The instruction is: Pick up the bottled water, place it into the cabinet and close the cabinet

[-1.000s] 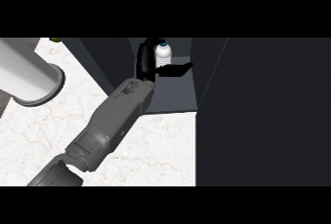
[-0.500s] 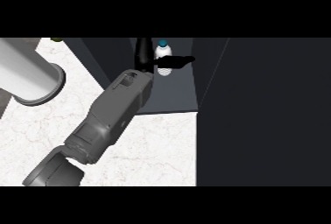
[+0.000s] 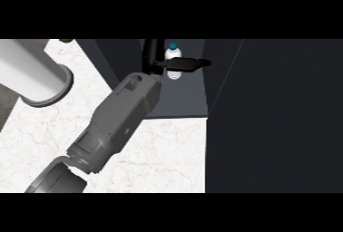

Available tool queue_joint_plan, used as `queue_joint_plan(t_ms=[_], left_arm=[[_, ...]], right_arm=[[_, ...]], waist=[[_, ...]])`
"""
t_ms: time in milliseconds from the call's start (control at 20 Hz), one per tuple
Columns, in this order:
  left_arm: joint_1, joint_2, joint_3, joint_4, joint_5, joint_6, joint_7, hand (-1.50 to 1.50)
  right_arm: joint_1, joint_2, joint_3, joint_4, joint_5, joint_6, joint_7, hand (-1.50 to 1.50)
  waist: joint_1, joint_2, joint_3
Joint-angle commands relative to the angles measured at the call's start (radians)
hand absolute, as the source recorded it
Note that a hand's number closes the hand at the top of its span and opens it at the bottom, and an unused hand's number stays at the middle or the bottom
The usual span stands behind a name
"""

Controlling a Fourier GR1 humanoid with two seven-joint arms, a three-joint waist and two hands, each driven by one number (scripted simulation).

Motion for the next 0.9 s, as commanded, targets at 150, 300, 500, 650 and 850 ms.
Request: queue_joint_plan(t_ms=[150, 300, 500, 650, 850], left_arm=[[0.174, -0.001, -0.127, -0.222, 0.042, -0.025, 0.024, -1.5], [0.205, -0.001, -0.183, -0.351, 0.067, 0.052, 0.106, -1.5], [0.308, -0.001, -0.203, -0.526, 0.021, 0.075, 0.167, -1.5], [0.433, -0.001, -0.263, -0.652, 0.009, 0.081, 0.147, -1.5], [0.563, 0.071, -0.299, -0.84, 0.002, 0.062, 0.206, -1.5]], right_arm=[[0.005, -0.007, 0.0, -0.135, -0.052, -0.032, 0.094, -1.5], [0.055, -0.001, 0.038, -0.171, -0.047, -0.01, 0.103, -1.5], [0.016, 0.022, 0.061, -0.144, -0.024, -0.047, 0.12, -1.5], [0.018, -0.007, 0.043, -0.143, -0.049, -0.038, 0.126, -1.5], [0.004, 0.015, 0.073, -0.192, -0.022, -0.097, 0.172, -1.5]], waist=[[0.025, -0.01, 0.0], [0.022, -0.013, 0.0], [0.047, -0.015, 0.0], [0.046, -0.014, 0.0], [0.054, -0.014, 0.0]])
